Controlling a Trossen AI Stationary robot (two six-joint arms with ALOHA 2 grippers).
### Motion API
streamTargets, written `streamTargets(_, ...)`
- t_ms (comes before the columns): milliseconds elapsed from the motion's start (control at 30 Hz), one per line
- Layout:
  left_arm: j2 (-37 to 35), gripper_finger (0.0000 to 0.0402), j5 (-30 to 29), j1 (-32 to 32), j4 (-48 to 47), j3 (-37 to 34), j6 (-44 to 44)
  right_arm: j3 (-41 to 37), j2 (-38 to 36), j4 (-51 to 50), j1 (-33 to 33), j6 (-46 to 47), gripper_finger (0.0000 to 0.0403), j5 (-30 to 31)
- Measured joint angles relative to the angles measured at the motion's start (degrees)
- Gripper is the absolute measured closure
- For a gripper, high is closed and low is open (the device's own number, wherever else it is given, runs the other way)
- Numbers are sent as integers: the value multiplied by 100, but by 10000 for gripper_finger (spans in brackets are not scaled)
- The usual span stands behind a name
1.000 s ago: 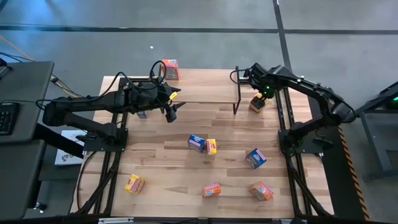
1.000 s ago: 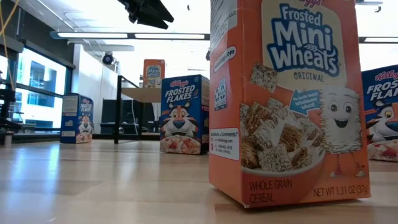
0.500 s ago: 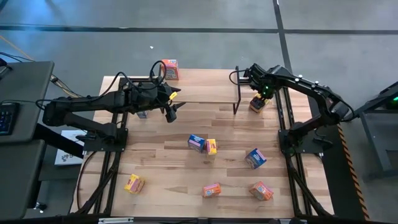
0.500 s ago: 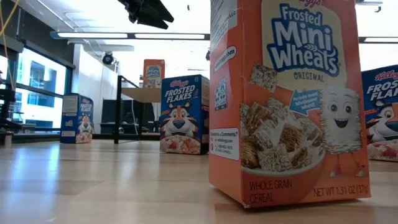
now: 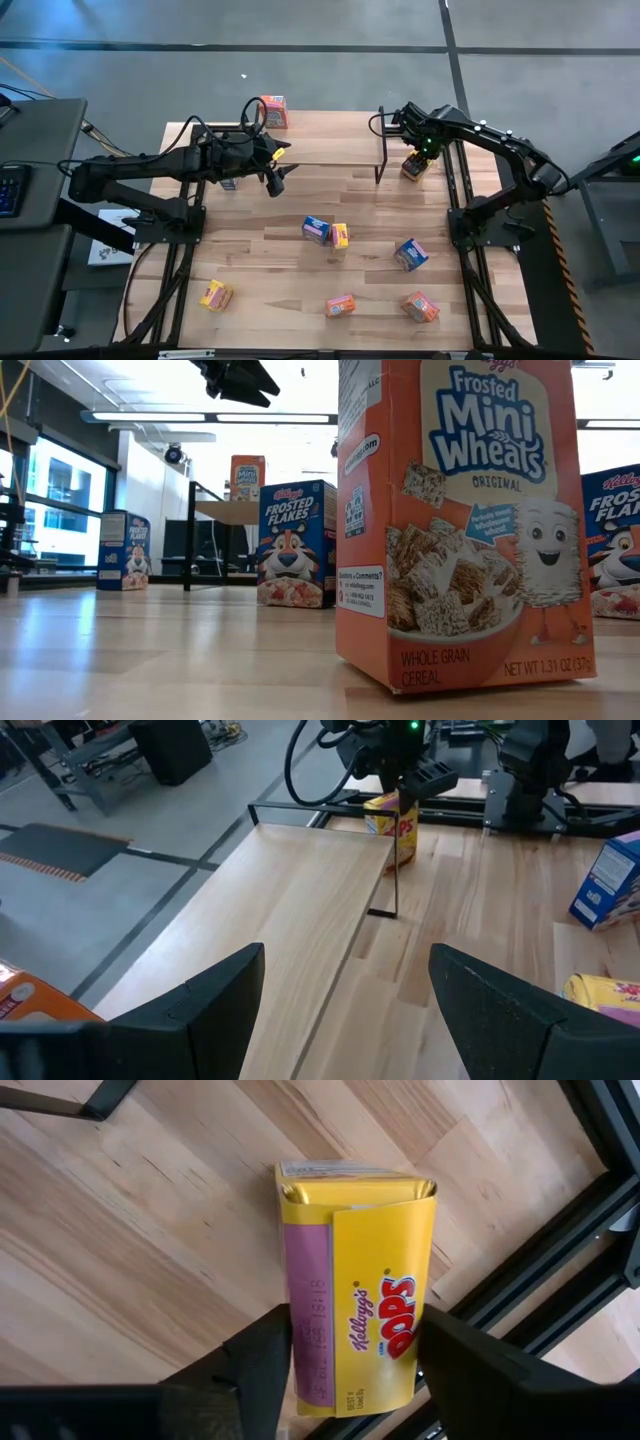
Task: Stack cereal on shelf
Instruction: Put the top right yellow cereal box on the shelf
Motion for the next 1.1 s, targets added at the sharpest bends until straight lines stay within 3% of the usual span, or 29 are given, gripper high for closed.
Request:
streamTargets(467, 0, 128, 0, -4, 7, 0, -113, 72, -7, -205, 2, 22, 258, 3)
streamTargets(1100, 2, 128, 0, -4, 34, 31, 330, 2069, -11, -1352, 403, 299, 260, 705)
